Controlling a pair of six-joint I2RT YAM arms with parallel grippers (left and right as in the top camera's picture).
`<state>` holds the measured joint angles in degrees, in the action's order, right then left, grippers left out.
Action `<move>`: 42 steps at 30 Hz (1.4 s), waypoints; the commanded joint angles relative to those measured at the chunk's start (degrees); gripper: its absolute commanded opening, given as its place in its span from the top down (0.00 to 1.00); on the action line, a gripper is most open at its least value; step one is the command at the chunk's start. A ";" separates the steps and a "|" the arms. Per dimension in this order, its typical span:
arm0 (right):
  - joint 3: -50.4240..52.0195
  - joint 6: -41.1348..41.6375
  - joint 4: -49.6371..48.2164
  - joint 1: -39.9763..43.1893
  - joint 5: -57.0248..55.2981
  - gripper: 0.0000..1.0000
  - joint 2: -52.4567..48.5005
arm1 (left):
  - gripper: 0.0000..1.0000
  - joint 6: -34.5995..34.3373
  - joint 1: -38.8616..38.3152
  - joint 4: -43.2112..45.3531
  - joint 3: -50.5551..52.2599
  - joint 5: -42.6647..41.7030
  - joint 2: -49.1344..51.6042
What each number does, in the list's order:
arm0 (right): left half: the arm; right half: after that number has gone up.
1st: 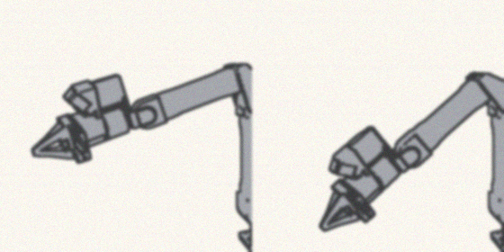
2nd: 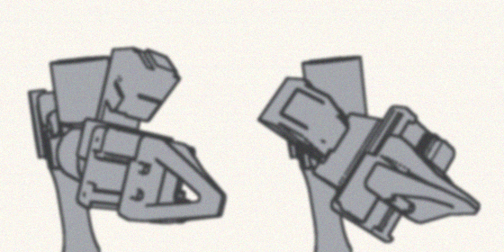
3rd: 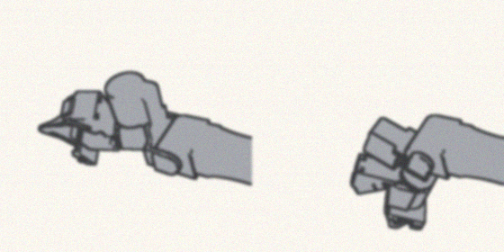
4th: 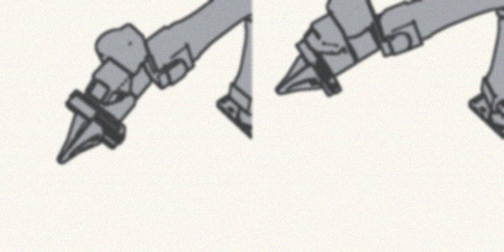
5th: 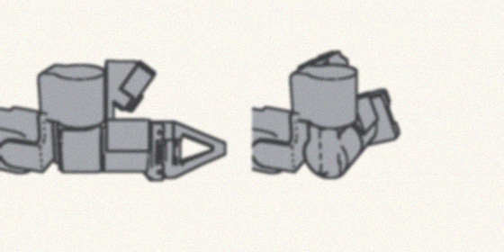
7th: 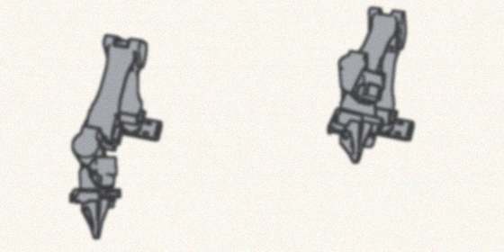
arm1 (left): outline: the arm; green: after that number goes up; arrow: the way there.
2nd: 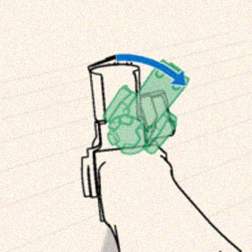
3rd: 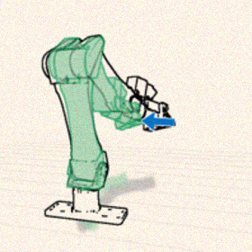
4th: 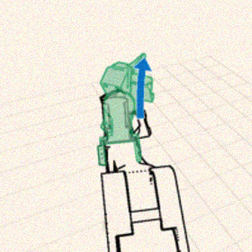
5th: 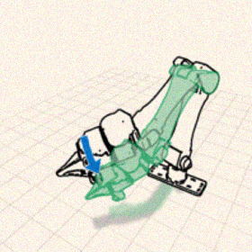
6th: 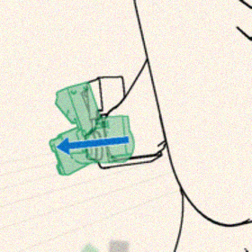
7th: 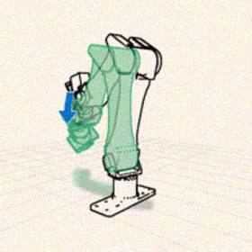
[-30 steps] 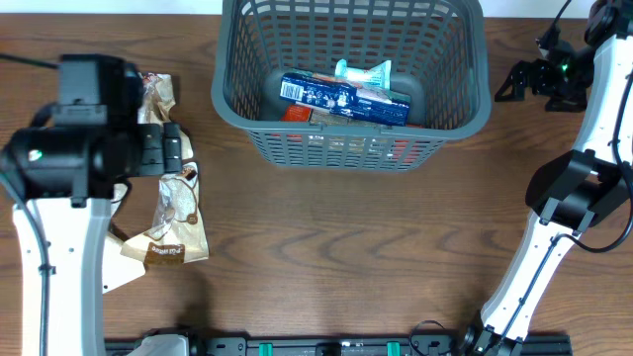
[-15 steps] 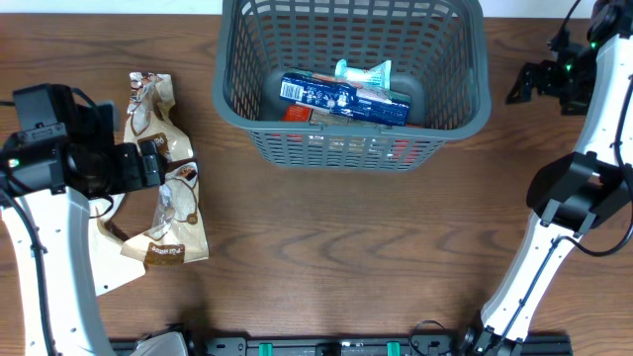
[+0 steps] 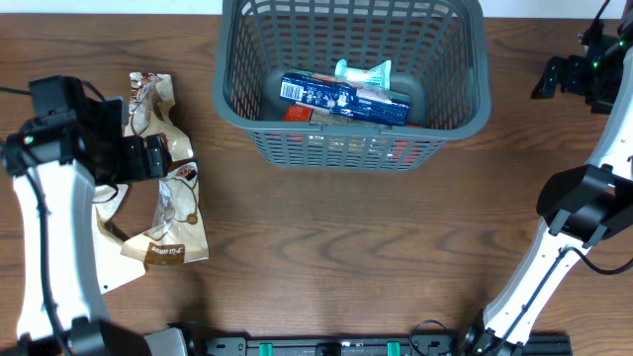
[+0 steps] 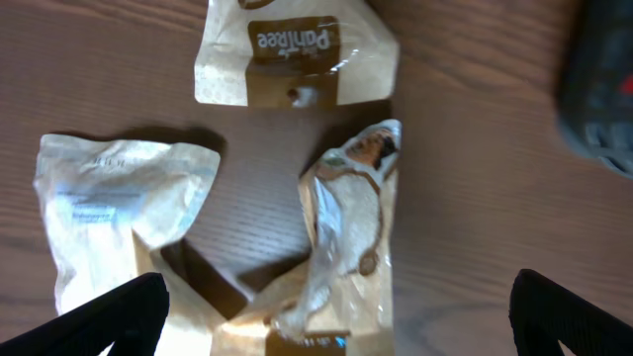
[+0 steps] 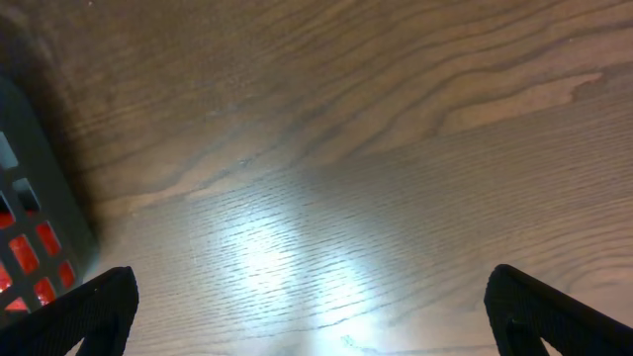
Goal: Pack container
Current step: 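Reach the left gripper over the beige snack pouches and grasp one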
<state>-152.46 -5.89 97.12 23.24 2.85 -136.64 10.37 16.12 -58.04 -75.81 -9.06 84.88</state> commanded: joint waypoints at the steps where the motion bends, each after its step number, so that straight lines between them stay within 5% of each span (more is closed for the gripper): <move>1: -0.28 1.20 0.00 0.07 -0.46 0.01 0.87 | 0.01 0.52 0.17 1.05 1.95 1.46 5.18; 12: -0.28 1.18 -0.09 0.04 -0.46 0.01 0.87 | 0.01 -0.13 -0.74 1.55 2.80 0.83 18.67; 23: -0.28 1.16 -0.52 0.04 -0.48 0.01 0.87 | 0.01 -0.11 -7.39 -0.96 3.91 3.17 11.61; 42: -0.28 1.16 0.04 0.09 -0.48 0.01 0.87 | 0.01 -4.04 -6.38 9.97 10.80 3.06 8.74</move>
<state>-152.46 -5.76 96.92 23.24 2.76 -136.64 7.44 9.54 -48.62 -65.17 -6.85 93.25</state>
